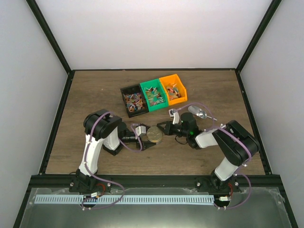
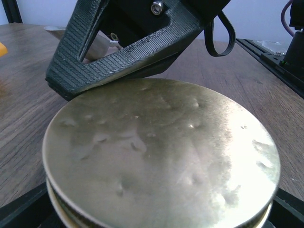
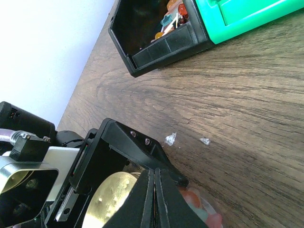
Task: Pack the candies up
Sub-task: Screw the bottle lid onto the packing bottle.
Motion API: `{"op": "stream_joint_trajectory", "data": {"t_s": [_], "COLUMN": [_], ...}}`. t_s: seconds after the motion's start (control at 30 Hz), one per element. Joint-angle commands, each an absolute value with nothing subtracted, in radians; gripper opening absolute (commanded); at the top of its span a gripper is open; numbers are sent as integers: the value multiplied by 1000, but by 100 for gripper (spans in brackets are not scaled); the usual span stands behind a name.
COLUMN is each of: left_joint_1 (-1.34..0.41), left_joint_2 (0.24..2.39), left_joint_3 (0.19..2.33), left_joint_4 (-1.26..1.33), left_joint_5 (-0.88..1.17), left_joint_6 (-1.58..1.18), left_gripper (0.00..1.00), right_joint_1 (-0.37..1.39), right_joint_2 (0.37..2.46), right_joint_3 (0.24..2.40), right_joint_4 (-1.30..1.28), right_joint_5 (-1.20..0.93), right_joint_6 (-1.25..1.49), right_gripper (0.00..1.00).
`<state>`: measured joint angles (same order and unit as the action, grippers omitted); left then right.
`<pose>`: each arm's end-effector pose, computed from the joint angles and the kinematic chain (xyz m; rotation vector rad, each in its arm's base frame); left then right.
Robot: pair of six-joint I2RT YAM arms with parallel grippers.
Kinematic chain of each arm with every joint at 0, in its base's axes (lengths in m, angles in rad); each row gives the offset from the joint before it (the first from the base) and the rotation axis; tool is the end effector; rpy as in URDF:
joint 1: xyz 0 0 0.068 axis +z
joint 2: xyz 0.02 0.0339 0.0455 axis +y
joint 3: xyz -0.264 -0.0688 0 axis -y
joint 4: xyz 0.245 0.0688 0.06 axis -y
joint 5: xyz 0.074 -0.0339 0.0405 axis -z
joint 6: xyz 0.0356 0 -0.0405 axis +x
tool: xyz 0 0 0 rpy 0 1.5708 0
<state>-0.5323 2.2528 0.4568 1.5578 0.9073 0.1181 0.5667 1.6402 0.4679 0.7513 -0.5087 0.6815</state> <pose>0.2300 -0.1680 0.0436 1.1807 1.4269 -1.1047 0.2308 0.1674 0.1314 -0.2385 2.1694 1.2689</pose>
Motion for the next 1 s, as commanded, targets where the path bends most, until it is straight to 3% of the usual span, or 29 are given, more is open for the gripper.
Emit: {"op": "stream_joint_trajectory", "data": {"t_s": [0.0,0.73,0.97], "left_joint_1": [-510,-500,-500], "left_joint_2": [2439,2447,2443], "left_joint_3": [337,346,317], "left_joint_4": [1772,1772,1773], "left_joint_5": [865,814,844], "left_joint_6": [16,-16,37], "left_gripper": [89,88,88], "right_joint_1": [593,729,707], "right_joint_2": [1632,1446,1279], "right_joint_3": [414,131,166], "right_joint_4": [746,887,717], "right_joint_5": [-518,-502,-362], "right_joint_6": [673,776,742], "right_gripper": [2,1,1]}}
